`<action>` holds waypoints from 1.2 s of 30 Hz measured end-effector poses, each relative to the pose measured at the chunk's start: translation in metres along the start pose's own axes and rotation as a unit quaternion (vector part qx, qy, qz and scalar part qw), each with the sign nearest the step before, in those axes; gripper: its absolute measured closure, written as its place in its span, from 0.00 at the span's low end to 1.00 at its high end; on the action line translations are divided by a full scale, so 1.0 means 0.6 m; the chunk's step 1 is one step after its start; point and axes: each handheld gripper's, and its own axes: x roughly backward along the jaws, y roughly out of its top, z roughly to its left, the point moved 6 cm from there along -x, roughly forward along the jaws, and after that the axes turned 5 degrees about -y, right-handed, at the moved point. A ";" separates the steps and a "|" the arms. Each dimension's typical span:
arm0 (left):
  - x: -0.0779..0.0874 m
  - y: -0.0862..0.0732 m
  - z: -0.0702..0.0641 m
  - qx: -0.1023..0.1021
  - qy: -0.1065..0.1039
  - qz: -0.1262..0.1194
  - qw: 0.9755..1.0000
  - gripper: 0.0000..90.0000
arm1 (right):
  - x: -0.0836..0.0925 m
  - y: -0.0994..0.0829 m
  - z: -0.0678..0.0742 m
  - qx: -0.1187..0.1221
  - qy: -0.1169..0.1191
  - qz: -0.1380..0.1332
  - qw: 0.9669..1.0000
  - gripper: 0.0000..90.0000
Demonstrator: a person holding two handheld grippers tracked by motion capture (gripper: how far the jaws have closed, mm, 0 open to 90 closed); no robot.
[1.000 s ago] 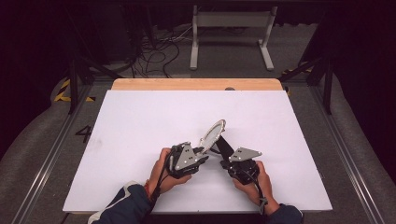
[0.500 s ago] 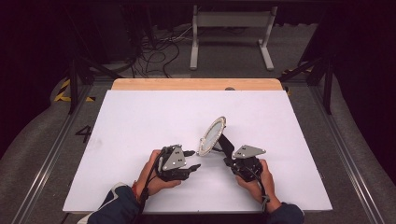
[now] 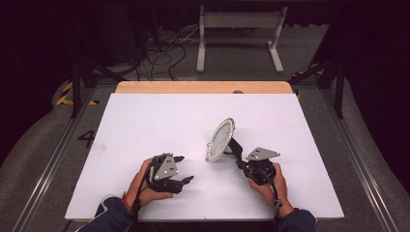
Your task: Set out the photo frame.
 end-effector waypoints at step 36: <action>0.008 -0.046 -0.013 0.032 0.015 0.020 0.999 0.21 | -0.061 0.086 0.086 -0.097 0.006 -0.090 0.991 0.58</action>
